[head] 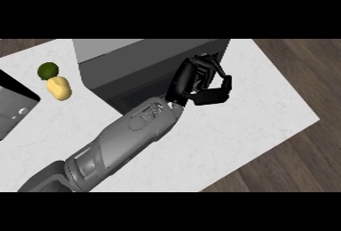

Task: Pick up the milk, place it into the microwave and close the microwave

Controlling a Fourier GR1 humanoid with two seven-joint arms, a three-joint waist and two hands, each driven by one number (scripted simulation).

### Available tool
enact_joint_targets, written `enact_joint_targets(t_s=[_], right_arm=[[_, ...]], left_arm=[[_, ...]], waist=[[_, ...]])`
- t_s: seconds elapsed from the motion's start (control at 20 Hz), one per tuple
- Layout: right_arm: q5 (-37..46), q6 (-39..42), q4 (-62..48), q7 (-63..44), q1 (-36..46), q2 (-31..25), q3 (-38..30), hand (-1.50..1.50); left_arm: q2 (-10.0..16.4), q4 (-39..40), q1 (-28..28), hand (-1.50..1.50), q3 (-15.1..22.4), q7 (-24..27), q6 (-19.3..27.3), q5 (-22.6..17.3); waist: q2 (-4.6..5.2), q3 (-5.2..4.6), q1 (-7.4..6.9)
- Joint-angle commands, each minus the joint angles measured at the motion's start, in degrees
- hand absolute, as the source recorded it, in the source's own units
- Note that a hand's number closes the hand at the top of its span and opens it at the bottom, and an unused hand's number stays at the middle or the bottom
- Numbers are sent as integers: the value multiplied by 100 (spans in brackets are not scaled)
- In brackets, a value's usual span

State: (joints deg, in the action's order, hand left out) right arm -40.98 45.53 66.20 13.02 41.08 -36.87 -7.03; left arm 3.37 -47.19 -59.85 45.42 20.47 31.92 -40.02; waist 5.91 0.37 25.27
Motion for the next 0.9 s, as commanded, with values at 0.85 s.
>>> enact_joint_targets(t_s=[0.85], right_arm=[[-448,191,-331,-164,175,-415,-348,-150]], left_arm=[[-337,948,-229,150,-399,-91,931,-545]], waist=[[56,-2,-349]])
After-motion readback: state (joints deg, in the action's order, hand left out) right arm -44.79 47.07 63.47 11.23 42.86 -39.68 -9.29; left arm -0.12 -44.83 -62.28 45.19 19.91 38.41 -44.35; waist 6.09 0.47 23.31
